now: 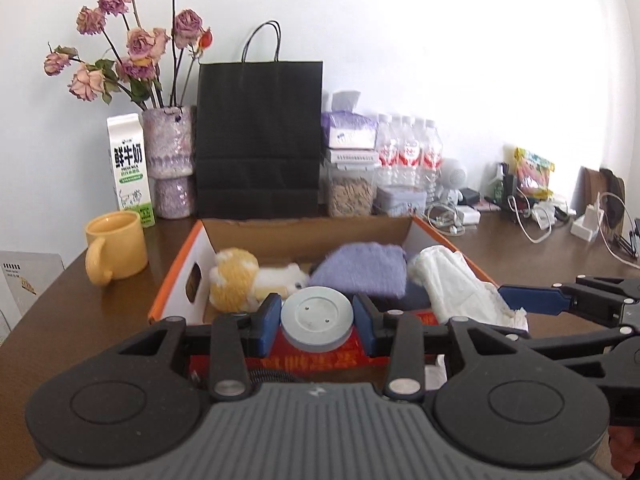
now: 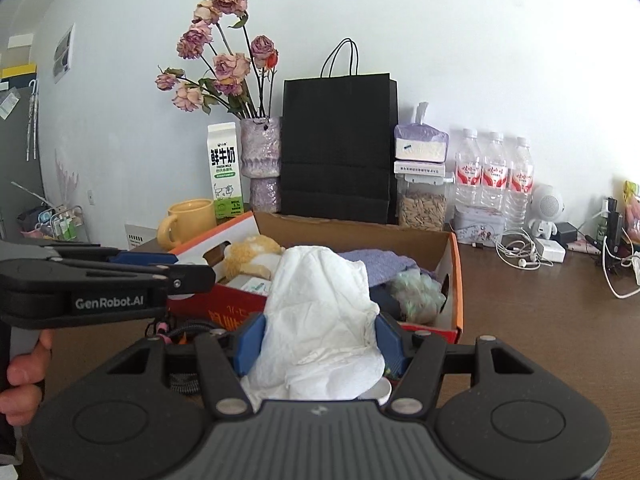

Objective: Organize objects
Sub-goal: 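Carry the white disc and tissue over the cardboard box, then lower the disc and tissue into the box and open both grippers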

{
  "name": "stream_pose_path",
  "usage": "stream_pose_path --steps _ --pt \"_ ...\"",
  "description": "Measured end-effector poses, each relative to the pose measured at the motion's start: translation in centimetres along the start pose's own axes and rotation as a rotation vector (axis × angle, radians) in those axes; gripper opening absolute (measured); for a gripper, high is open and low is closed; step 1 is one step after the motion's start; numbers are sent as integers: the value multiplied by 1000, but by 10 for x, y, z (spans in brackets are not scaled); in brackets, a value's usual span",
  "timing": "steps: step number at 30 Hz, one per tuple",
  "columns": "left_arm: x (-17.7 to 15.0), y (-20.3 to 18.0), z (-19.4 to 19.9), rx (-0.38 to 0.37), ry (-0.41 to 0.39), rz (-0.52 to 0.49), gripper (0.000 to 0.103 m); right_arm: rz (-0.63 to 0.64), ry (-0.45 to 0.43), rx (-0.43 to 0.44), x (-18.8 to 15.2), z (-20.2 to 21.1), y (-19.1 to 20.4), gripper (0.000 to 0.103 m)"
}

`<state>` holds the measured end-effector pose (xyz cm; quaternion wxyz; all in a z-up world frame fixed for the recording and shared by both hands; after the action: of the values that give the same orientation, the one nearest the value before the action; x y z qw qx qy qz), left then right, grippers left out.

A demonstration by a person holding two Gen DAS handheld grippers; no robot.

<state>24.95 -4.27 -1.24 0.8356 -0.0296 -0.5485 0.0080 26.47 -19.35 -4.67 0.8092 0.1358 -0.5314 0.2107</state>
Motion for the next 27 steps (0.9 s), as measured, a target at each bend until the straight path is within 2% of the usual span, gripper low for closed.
stream_pose_path --steps 8,16,22,27 --pt "31 17 -21 10 -57 30 40 35 -15 -16 31 -41 0 59" --pt "50 21 -63 4 -61 42 40 42 -3 -22 49 -88 -5 60" --pt "57 28 -98 3 -41 52 40 30 21 -37 55 -121 -18 60" --pt "48 36 -125 5 9 66 40 -10 23 -37 49 -135 -30 60"
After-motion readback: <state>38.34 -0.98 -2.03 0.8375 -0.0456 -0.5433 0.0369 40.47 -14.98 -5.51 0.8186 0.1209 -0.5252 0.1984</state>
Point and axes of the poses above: each gripper's, at about its wrist camera, not at the fingertips, and z roughly against the way its jaws point, y to its left, x to its top, the point moved 8 cm from there along -z, roughly the way its jaws point, and after that the axes turned 2 degrees about z, right-handed, at the moved point
